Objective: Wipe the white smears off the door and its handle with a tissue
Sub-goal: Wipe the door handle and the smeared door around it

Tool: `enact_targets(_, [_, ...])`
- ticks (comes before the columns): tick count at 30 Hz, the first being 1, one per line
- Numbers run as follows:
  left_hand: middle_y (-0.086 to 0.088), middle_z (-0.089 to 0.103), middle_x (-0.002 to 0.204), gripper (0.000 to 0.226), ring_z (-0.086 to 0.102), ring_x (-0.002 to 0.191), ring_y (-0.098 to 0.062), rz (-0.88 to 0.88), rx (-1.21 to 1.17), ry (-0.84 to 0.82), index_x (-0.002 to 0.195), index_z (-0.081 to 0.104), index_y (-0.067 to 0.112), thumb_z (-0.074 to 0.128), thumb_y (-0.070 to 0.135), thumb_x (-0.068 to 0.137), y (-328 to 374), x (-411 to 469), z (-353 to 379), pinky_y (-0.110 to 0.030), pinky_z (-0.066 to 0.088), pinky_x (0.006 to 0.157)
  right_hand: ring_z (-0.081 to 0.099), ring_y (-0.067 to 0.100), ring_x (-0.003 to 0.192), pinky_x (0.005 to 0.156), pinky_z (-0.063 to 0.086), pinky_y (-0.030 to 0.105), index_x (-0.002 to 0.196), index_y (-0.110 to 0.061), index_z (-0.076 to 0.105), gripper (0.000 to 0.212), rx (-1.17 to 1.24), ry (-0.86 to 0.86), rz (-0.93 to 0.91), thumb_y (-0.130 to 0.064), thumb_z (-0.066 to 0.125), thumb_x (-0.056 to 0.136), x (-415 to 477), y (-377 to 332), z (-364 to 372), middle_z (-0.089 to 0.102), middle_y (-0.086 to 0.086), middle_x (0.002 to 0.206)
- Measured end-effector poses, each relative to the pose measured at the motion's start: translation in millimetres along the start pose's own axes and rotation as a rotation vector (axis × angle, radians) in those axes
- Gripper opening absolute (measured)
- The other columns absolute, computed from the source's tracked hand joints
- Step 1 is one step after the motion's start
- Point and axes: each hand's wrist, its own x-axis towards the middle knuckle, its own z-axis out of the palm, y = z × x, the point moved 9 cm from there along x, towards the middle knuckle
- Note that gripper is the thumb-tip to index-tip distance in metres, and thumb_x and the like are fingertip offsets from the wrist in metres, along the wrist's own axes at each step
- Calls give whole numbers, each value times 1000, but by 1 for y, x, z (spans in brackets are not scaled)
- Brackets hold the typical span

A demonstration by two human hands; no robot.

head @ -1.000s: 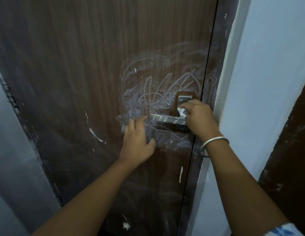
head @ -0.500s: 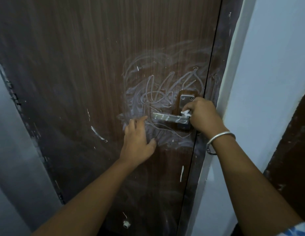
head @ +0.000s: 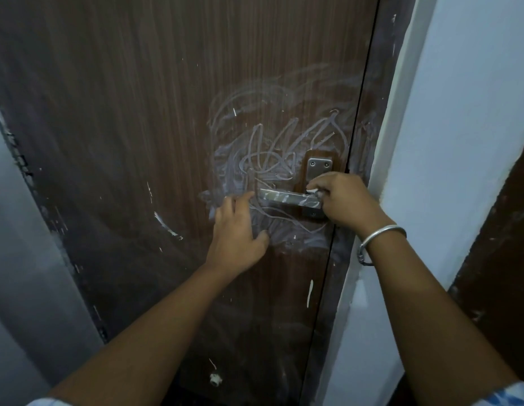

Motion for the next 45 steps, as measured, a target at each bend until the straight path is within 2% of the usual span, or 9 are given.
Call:
enact_targets(3, [-7, 31, 134, 73, 26, 127, -27, -3, -4, -3, 139, 27, 19, 64, 22, 76, 3, -1, 0, -41, 29, 104, 61, 16, 85, 80, 42, 19, 100, -15, 72, 34, 54, 27, 70, 8, 52, 84, 0, 5, -4, 69, 9, 105])
enact_targets(6, [-7, 32, 134, 72, 27, 127, -28, 3, -9, -1, 138, 28, 18, 64, 22, 75, 5, 0, 0, -41, 30, 104, 47, 1, 61, 74, 43, 19, 89, -17, 74, 32, 75, 59, 72, 8, 55, 81, -4, 4, -10, 72, 7, 91])
enact_targets(11, [-7, 33, 133, 71, 26, 128, -29, 0, -22, -1, 137, 30, 20, 64, 20, 75, 7, 0, 2, -42, 29, 105, 64, 23, 89, 79, 43, 20, 99, -12, 72, 31, 37, 109, 102, 9, 57, 81, -8, 5, -9, 71, 12, 99])
enact_targets(15, [-7, 33, 131, 71, 27, 127, -28, 8, -41, 3, 137, 30, 21, 64, 19, 74, 8, 0, 3, -42, 29, 105, 65, 21, 85, 74, 38, 15, 91, -17, 73, 31, 50, 105, 81, 8, 60, 78, -13, 7, -10, 72, 8, 94])
enact_targets(20, [-8, 33, 133, 72, 27, 127, -29, -1, -41, 5, 138, 29, 19, 64, 18, 75, 6, 0, 3, -42, 30, 104, 63, 27, 95, 83, 43, 23, 98, -15, 72, 36, -14, 82, 115, 11, 55, 79, -1, 7, -5, 70, 12, 101])
enact_targets(26, [-8, 32, 132, 73, 26, 127, -28, 2, -33, 0, 139, 27, 19, 64, 20, 76, 6, -1, 4, -40, 29, 104, 59, 13, 71, 75, 39, 16, 87, -17, 74, 29, 31, 91, 81, 7, 61, 77, -8, 7, -11, 73, 7, 90])
enact_targets(32, [-8, 32, 134, 72, 26, 128, -30, -8, -25, 10, 138, 28, 17, 64, 20, 76, 5, -2, 1, -42, 29, 105, 63, 29, 95, 85, 48, 28, 95, -13, 73, 38, -17, 85, 115, 13, 52, 78, 0, 3, -7, 70, 13, 100])
enact_targets(36, [-9, 32, 134, 72, 26, 128, -30, 0, -30, 6, 138, 28, 17, 64, 20, 76, 5, -3, 0, -42, 29, 105, 64, 22, 87, 79, 42, 20, 85, -17, 75, 31, 32, 75, 107, 8, 58, 78, -7, 5, -13, 72, 8, 93])
enact_targets(45, [-7, 32, 133, 73, 28, 126, -28, 2, -23, 18, 138, 28, 19, 64, 22, 75, 3, -4, -4, -41, 30, 104, 63, 25, 85, 71, 40, 20, 83, -14, 73, 26, -7, 47, 111, 6, 57, 79, -3, 1, -12, 71, 10, 89])
